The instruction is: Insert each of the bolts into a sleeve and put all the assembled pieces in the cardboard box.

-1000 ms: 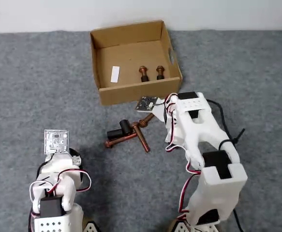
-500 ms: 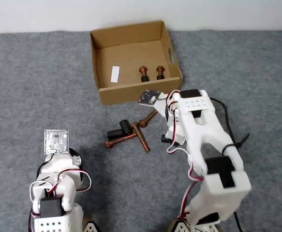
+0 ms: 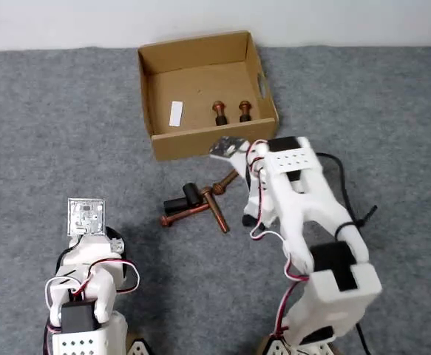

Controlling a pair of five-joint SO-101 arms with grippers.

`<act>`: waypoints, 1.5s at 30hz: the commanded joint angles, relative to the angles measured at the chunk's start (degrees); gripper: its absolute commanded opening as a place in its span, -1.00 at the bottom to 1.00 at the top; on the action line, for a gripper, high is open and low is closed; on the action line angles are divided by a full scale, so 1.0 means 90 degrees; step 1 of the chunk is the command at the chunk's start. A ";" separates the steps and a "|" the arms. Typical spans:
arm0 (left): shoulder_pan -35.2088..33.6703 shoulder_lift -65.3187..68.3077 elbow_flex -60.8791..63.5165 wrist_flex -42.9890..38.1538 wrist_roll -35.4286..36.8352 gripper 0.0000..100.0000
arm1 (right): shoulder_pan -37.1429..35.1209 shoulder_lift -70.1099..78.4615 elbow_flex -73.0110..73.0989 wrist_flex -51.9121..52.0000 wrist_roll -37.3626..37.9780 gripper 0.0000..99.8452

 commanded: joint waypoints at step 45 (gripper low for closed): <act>0.0010 -0.0049 -0.0034 0.0049 -0.0039 -0.99 | -0.0220 -0.1861 -0.1338 0.2779 -0.1934 -0.98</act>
